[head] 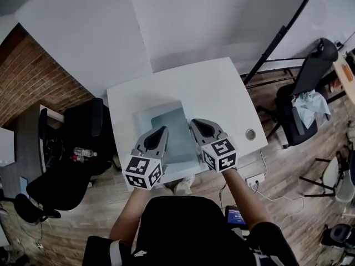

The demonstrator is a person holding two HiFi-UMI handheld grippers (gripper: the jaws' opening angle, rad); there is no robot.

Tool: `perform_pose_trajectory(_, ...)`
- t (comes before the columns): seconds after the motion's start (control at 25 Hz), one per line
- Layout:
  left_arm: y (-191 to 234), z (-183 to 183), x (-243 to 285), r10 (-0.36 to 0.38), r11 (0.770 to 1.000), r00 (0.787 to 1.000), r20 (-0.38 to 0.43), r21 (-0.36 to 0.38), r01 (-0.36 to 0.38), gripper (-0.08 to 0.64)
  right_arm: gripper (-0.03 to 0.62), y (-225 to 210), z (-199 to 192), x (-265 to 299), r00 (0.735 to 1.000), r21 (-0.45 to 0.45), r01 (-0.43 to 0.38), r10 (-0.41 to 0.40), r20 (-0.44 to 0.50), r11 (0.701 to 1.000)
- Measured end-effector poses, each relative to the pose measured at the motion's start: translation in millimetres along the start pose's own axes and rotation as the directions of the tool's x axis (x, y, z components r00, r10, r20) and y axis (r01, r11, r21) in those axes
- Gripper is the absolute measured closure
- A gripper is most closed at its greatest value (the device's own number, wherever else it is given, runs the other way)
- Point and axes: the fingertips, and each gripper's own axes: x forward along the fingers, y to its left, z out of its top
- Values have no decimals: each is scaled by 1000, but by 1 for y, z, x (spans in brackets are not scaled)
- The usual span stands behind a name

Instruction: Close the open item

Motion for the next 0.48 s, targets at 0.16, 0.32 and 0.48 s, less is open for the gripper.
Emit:
perform_pose_trajectory(0.16, 10, -5, -13, 25, 1000, 1000, -6, -15, -25, 551, 555, 14, -2, 9, 1000, -5, -24, 24, -15, 1000)
perform_pose_trajectory(0.32, 24, -9, -28, 57, 998, 998, -12, -28, -58, 551, 555, 31, -5, 22, 998, -12, -54, 54, -34, 998)
perform_pose_trajectory(0.48, 42, -13, -42, 95, 995, 995, -20, -38, -96, 551, 555, 47, -7, 34, 995, -25, -84, 82, -52, 996)
